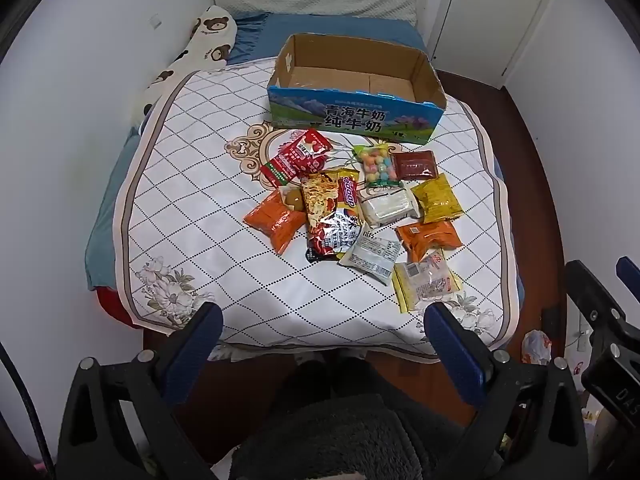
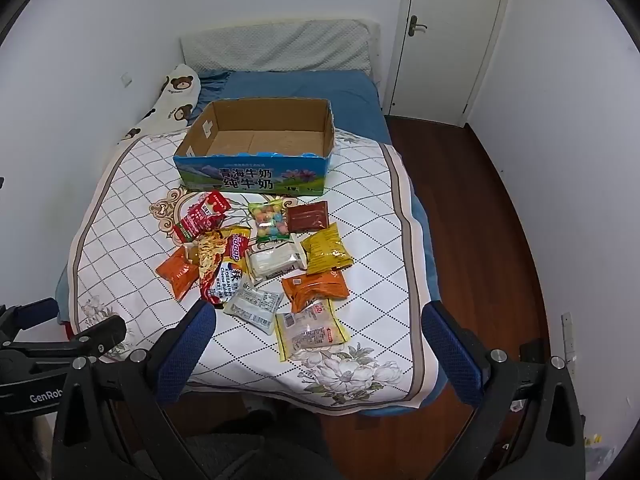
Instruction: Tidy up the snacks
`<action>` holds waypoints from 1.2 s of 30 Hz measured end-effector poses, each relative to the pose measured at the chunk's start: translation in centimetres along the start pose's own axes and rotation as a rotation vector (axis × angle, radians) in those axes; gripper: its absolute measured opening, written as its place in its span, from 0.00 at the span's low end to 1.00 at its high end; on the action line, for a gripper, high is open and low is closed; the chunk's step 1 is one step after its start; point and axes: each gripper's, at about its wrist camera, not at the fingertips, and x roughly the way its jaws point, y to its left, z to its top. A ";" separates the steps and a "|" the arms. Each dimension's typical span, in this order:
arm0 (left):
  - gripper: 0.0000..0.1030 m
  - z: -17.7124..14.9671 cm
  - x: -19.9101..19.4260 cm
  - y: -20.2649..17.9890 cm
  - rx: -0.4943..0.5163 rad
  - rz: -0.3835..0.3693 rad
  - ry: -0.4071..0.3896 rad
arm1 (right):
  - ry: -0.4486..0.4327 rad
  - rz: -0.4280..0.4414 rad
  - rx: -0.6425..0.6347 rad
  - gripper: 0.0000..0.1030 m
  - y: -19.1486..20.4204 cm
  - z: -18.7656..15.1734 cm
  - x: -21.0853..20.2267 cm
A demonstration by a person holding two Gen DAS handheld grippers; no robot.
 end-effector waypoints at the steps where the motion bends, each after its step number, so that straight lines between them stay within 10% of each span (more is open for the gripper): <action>1: 1.00 0.0 0.0 0.0 0.003 0.000 -0.001 | 0.001 -0.001 -0.001 1.00 0.0 0.0 0.0; 36: 1.00 0.8 -0.7 -0.2 0.018 0.040 -0.045 | 0.008 0.006 0.010 1.00 -0.1 0.1 0.4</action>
